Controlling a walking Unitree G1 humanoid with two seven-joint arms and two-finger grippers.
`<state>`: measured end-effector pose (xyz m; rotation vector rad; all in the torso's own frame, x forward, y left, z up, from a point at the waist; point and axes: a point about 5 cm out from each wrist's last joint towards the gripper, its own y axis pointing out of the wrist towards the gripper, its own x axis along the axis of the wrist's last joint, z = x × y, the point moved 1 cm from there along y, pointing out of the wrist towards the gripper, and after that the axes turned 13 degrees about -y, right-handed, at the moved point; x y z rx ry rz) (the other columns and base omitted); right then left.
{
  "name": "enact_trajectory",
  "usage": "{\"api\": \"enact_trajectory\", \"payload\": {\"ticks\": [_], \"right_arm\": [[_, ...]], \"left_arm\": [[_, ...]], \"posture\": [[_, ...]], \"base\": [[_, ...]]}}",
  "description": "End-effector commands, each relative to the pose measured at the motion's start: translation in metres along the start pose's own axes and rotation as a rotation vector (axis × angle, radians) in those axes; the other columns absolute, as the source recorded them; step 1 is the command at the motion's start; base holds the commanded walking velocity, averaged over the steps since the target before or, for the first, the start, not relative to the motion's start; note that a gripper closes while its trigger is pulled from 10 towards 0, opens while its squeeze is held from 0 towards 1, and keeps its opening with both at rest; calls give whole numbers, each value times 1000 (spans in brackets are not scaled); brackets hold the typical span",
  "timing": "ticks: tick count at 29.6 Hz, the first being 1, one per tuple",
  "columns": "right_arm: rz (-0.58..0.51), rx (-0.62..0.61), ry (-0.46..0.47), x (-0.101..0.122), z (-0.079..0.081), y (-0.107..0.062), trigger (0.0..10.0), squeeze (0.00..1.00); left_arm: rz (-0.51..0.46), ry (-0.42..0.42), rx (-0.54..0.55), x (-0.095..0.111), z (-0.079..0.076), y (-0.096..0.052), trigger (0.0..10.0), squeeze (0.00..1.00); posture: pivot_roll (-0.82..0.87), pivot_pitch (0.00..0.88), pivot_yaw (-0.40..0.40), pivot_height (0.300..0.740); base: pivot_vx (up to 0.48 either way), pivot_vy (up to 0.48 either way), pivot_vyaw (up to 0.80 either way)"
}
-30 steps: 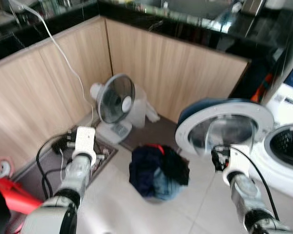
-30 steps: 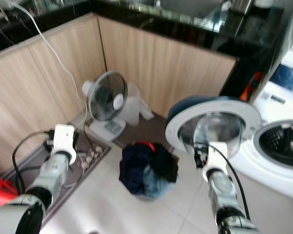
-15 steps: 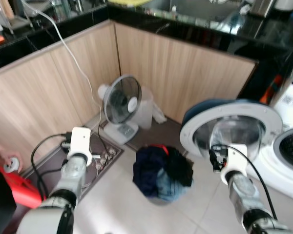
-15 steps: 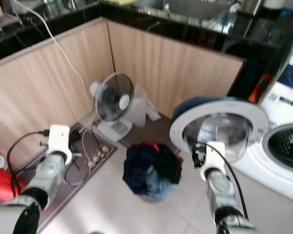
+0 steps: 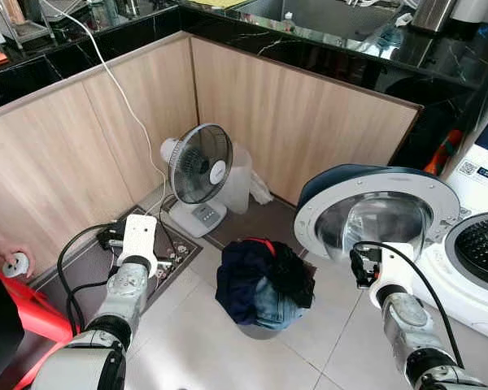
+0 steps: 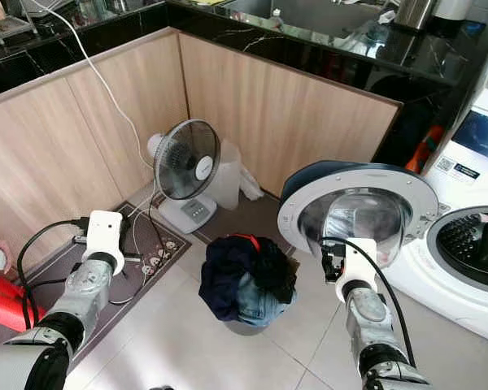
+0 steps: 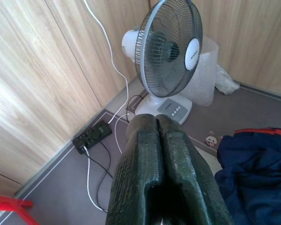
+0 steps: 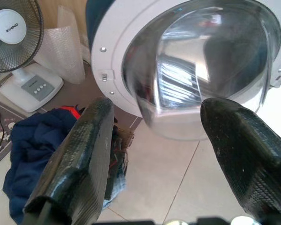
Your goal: Clothes washing
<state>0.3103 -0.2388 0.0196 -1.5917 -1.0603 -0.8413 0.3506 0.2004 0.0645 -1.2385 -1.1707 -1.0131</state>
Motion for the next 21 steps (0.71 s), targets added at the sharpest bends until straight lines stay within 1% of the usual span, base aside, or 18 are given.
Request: {"api": "enact_trajectory", "payload": {"ticks": [1,9,12,13,14,16,18,21], "right_arm": [[13,-11,3,-2,-4,-1,10000,0],[6,-18,6,-1,-4,0,10000,0],[5,-20,2,-1,-5,-1,10000,0],[6,-20,1,-1,-5,-1,10000,0],[6,-20,1,-1,-5,-1,10000,0],[6,-21,2,-1,-5,-1,10000,0],[7,-22,2,-2,-5,-1,10000,0],[9,-22,2,-2,-5,-1,10000,0]], "left_arm": [[17,-3,-7,-5,-2,-2,10000,0],[14,5,-11,-4,-2,-1,10000,0],[19,36,-8,-4,-2,-1,10000,0],[21,61,-10,-4,-3,-1,10000,0],[21,61,-10,-4,-3,-1,10000,0],[20,45,-7,-4,-3,-1,10000,0],[7,-14,4,-3,-1,-1,10000,0],[7,-7,5,-3,-1,-1,10000,0]], "posture": [[32,88,-20,740],[34,103,-21,740],[34,103,-21,740],[33,108,-21,740],[33,108,-21,740],[33,108,-21,740],[33,108,-21,740],[32,111,-22,740]], "base": [[0,0,0],[0,0,0],[0,0,-800],[0,-480,-800],[0,-480,-800],[0,-480,-800],[0,0,-800],[0,0,-800]]}}
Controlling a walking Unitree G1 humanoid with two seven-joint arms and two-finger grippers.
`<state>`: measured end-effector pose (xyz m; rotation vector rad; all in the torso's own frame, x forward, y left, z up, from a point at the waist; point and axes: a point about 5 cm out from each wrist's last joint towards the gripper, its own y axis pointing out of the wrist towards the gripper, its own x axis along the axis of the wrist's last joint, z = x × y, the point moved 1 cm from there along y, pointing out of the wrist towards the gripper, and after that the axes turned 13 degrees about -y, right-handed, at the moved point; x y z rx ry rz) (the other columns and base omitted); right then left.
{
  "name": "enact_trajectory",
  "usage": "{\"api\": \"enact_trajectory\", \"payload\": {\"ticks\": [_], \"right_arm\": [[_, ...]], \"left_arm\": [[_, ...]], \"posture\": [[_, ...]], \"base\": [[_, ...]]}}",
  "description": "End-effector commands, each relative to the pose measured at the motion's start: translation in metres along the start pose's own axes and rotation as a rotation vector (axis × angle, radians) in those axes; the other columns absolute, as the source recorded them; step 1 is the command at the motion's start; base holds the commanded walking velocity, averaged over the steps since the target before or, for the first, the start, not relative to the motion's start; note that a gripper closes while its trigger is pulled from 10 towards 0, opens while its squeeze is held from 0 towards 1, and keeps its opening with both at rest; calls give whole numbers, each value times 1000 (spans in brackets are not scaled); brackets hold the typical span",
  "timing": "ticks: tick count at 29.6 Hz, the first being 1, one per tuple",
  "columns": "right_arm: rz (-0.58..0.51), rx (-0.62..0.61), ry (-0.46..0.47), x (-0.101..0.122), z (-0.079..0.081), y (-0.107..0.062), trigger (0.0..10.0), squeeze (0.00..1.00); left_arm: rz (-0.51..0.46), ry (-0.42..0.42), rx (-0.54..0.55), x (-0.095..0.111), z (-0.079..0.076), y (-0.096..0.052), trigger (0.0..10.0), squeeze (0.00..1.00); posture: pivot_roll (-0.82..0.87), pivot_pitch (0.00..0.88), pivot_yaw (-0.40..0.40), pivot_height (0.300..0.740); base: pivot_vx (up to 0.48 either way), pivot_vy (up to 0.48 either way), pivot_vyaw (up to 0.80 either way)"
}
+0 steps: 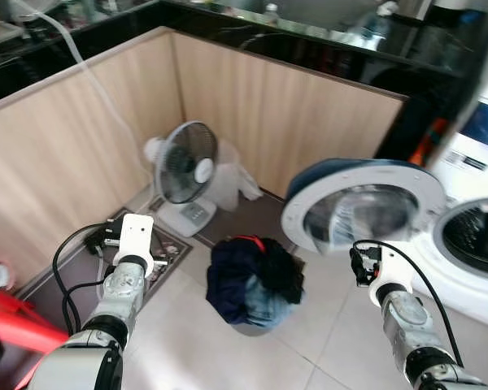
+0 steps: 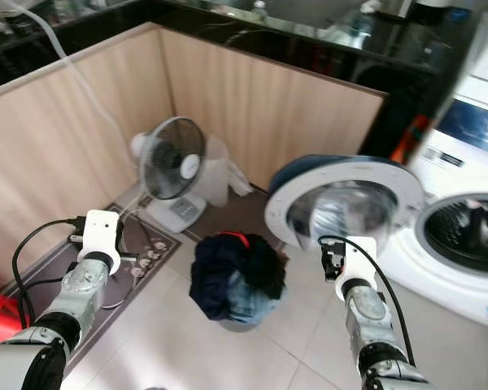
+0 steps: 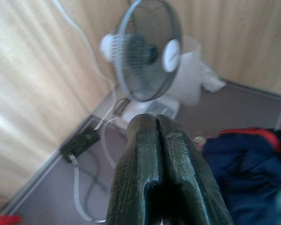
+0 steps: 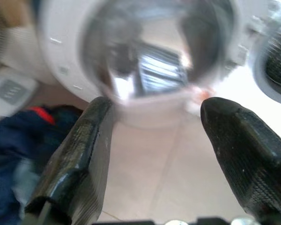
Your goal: Clothes washing
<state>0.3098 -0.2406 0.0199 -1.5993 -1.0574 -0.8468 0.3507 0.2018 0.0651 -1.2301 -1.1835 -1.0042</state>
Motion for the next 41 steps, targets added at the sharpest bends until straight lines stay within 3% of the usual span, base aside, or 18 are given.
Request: {"api": "enact_trajectory", "payload": {"ticks": [1,41], "right_arm": [[9,-13,3,-2,-3,-1,10000,0],[5,-13,0,-1,-3,0,10000,0]], "left_arm": [[11,2,-11,-3,-2,-1,10000,0],[-9,17,-15,1,-2,0,10000,0]], "posture": [[32,112,-19,740],[33,108,-20,740]], "base": [[0,0,-800],[0,-56,-800]]}}
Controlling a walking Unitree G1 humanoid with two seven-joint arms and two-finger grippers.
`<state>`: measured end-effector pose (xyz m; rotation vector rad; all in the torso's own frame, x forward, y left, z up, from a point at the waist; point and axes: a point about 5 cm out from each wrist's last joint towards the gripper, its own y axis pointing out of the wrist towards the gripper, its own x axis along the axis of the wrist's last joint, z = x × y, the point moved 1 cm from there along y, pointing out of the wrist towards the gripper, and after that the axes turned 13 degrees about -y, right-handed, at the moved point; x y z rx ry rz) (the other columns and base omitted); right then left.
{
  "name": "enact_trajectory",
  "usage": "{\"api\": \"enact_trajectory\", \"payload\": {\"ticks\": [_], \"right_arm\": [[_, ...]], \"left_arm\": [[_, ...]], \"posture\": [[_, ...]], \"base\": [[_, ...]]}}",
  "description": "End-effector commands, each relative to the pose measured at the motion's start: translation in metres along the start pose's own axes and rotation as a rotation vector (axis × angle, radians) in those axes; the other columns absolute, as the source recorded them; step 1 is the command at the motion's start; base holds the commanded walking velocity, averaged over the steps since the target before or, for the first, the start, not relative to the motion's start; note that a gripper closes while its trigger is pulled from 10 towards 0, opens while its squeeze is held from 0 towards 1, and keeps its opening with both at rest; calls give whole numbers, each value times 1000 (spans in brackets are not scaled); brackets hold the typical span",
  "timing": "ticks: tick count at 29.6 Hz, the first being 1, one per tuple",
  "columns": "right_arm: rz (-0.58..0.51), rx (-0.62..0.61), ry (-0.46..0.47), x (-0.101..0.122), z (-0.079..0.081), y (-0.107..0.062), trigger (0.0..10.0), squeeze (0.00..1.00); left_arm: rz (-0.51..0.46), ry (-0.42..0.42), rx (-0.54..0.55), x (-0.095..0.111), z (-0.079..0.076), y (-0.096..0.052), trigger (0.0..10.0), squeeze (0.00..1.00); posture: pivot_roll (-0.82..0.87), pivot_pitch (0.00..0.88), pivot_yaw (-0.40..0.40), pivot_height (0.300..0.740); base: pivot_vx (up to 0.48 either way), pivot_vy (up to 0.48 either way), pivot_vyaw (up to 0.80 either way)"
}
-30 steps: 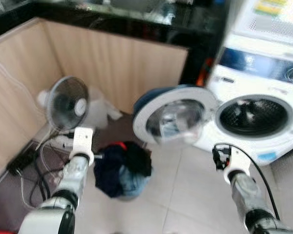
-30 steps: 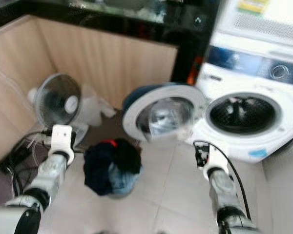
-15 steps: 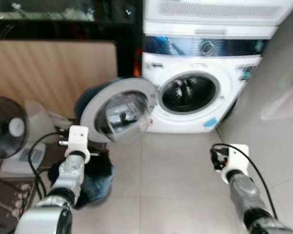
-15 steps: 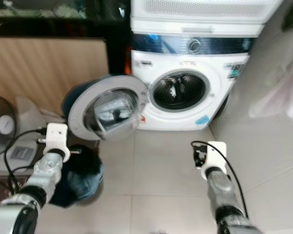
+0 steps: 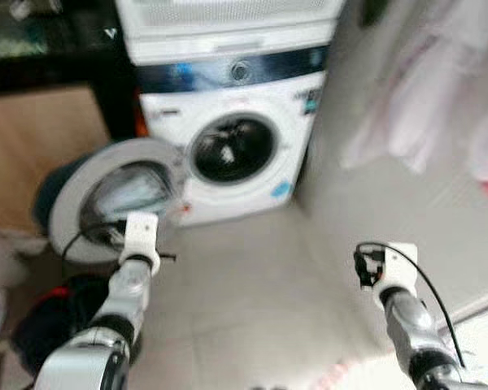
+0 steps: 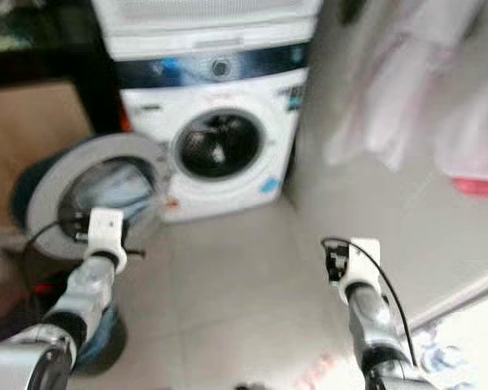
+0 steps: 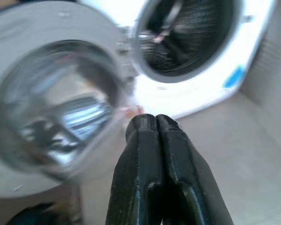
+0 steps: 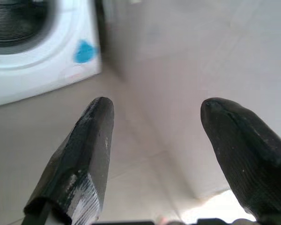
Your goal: Clothes washing
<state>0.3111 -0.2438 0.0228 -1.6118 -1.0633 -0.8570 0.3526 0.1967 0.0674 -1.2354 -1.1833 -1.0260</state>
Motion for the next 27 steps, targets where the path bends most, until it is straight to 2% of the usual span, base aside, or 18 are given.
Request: {"api": "enact_trajectory", "payload": {"ticks": [1,10,20,25,27], "right_arm": [[12,3,5,-3,1,-1,10000,0],[8,6,4,-2,3,-1,10000,0],[-1,-2,10,-1,2,-1,10000,0],[0,-7,15,-2,1,-1,10000,0],[-2,-13,18,-2,0,-1,10000,0]], "left_arm": [[2,14,1,-2,3,-1,10000,0],[4,15,0,-2,3,-1,10000,0],[6,6,-2,-2,3,-1,10000,0],[17,-31,6,-3,4,-1,10000,0],[22,-36,9,-4,5,-1,10000,0]], "posture": [[33,108,-20,740],[34,101,-20,740],[34,101,-20,740],[34,105,-20,740],[34,105,-20,740]], "base": [[0,0,-800],[0,0,-800],[0,0,0],[0,0,0],[0,392,0]]}}
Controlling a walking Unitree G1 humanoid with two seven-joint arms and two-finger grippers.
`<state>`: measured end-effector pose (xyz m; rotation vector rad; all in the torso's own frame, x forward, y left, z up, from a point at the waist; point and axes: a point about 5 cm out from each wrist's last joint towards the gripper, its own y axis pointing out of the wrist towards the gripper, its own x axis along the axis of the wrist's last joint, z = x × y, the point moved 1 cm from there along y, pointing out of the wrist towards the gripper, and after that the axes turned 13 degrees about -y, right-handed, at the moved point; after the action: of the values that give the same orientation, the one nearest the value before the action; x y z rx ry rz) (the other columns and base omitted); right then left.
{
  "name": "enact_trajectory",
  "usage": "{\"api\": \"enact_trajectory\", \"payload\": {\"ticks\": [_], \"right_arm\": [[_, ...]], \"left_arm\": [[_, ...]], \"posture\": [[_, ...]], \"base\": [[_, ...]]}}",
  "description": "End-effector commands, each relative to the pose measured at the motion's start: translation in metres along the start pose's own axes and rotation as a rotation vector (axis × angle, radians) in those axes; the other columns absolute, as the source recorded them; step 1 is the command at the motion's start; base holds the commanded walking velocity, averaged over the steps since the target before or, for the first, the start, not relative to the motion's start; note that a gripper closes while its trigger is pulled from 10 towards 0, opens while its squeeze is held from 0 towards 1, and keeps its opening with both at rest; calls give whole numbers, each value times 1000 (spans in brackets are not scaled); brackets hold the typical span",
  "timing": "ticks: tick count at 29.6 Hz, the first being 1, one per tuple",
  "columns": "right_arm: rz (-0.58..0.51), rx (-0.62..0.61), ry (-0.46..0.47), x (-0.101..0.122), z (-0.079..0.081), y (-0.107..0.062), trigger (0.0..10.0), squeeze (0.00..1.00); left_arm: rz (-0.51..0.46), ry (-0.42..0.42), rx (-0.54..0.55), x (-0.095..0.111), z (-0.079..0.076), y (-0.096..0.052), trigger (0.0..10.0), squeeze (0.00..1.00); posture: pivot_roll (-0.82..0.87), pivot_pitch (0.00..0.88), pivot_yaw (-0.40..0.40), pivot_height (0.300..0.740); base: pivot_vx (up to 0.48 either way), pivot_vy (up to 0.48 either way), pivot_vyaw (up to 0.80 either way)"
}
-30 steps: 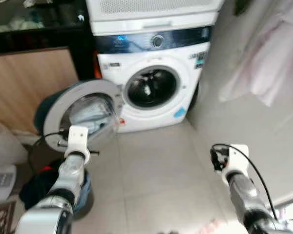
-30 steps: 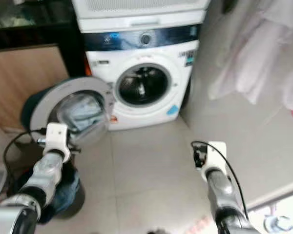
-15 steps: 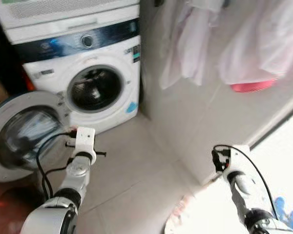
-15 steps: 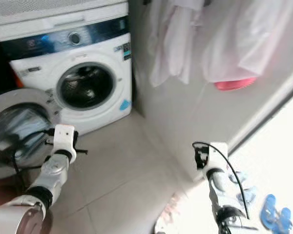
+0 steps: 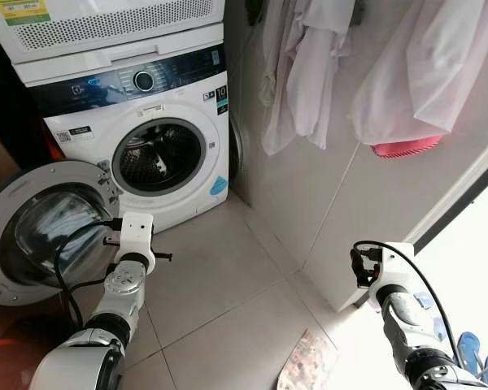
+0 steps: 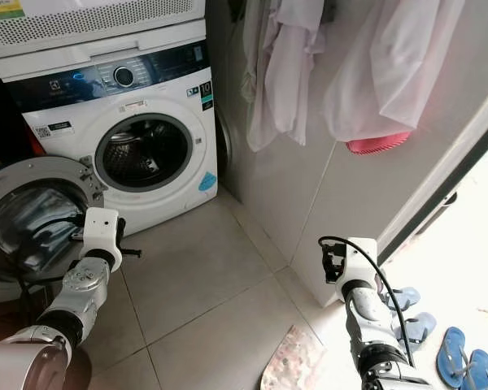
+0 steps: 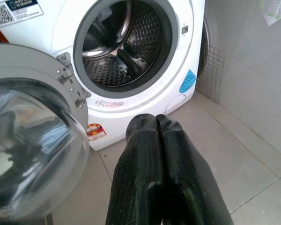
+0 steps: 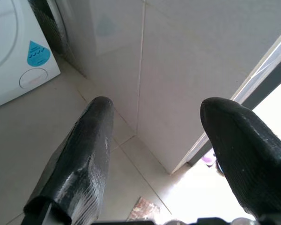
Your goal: Clothes washing
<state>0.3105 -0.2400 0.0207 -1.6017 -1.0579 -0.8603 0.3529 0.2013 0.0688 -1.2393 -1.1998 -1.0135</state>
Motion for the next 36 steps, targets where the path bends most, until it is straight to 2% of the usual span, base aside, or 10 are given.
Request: {"api": "enact_trajectory", "payload": {"ticks": [1,6,9,12,15,23,28,36], "right_arm": [[-1,-21,6,-1,-5,-1,10000,0],[12,-23,14,-3,-5,-1,10000,0],[9,-12,32,-3,-4,-1,10000,0],[16,-7,-5,-4,-3,-2,10000,0],[9,-19,10,-4,-4,-2,10000,0],[-2,-22,19,-3,-4,-2,10000,0],[-17,-20,-23,-1,-5,-2,10000,0],[-20,-11,-23,0,-4,-2,10000,0]], "left_arm": [[25,-20,2,-6,1,-2,10000,0],[36,-23,5,-6,2,-2,10000,0],[37,-23,5,-6,2,-2,10000,0],[38,-20,2,-6,2,-2,10000,0],[35,-18,2,-6,2,-2,10000,0],[29,-1,-5,-6,1,-2,10000,0],[28,1,-7,-6,0,-2,10000,0],[26,3,-10,-6,-1,-2,10000,0]], "posture": [[34,105,-20,740],[35,109,-21,740],[32,113,-19,740],[32,113,-19,740],[32,113,-19,740],[32,113,-19,740],[32,113,-19,740],[32,113,-19,740]], "base": [[0,412,0],[0,480,0],[0,480,-679],[0,480,-800],[0,464,-456],[0,0,0],[0,0,0],[0,0,800]]}}
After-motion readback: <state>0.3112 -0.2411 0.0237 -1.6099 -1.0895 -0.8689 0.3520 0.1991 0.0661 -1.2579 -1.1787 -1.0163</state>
